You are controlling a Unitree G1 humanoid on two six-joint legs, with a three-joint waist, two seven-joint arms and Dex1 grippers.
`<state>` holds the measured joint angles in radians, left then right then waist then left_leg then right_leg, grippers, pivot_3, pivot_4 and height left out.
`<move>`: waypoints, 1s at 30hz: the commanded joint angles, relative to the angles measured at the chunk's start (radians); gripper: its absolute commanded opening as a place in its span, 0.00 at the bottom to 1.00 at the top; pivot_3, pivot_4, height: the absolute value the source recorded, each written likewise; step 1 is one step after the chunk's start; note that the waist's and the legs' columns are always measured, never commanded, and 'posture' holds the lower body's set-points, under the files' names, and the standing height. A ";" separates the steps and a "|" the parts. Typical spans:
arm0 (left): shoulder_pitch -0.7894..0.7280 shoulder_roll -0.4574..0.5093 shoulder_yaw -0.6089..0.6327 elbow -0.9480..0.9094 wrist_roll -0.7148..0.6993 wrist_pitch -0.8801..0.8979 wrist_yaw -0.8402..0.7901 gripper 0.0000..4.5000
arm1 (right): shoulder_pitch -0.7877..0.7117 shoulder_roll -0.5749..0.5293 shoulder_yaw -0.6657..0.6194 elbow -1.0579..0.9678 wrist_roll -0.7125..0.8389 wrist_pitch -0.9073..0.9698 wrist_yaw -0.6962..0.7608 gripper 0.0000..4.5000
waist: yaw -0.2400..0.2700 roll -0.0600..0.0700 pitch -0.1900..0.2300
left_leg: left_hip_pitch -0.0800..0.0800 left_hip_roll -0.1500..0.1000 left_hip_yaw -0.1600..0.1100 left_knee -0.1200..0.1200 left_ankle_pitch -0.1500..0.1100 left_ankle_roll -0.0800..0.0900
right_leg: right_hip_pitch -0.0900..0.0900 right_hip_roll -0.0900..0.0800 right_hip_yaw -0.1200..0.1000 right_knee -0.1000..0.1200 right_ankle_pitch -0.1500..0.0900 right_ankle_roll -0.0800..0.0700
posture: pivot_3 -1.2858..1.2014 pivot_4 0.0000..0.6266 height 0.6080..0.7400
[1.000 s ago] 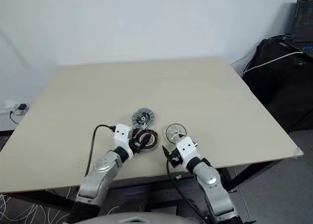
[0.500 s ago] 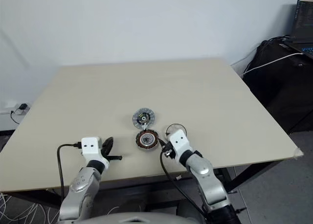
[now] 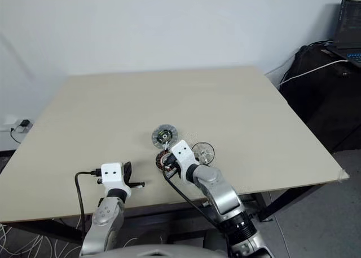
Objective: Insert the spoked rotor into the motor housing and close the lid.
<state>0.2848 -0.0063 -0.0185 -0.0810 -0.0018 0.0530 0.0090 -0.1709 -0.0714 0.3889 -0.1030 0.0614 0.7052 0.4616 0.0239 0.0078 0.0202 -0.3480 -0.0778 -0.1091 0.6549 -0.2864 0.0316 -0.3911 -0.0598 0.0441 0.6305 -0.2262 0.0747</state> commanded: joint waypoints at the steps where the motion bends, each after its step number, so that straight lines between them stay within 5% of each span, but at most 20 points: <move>1: -0.011 -0.001 0.004 -0.004 -0.001 -0.033 0.000 0.00 | -0.041 0.009 0.019 -0.011 0.016 0.045 0.012 0.01 | -0.002 0.000 0.000 | 0.000 0.000 0.000 0.000 0.000 0.000 | 0.000 0.000 0.000 0.000 0.000 0.000 | 0.52 0.00 1.00; 20: 0.034 0.177 -0.123 -0.058 -0.054 0.119 -0.305 0.00 | -0.088 0.061 0.012 0.110 0.024 0.010 -0.015 0.01 | -0.019 0.002 0.001 | 0.000 0.000 0.000 -0.002 0.000 0.000 | -0.001 0.000 0.000 0.000 0.000 0.000 | 0.52 0.00 1.00; 30: 0.040 0.189 -0.126 -0.072 -0.068 0.138 -0.344 0.00 | -0.106 0.072 -0.002 0.155 0.027 -0.015 -0.028 0.01 | -0.034 0.003 0.001 | 0.001 0.000 0.000 -0.004 0.000 -0.001 | -0.002 0.000 0.000 0.000 0.000 -0.001 | 0.52 0.00 1.00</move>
<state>0.3326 0.1807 -0.1414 -0.1099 -0.0596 0.1943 -0.3288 -0.2530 -0.0125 0.4025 0.0607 0.0819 0.7181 0.4366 -0.0098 0.0107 0.0214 -0.3475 -0.0777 -0.1095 0.6506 -0.2863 0.0304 -0.3929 -0.0596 0.0441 0.6309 -0.2263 0.0741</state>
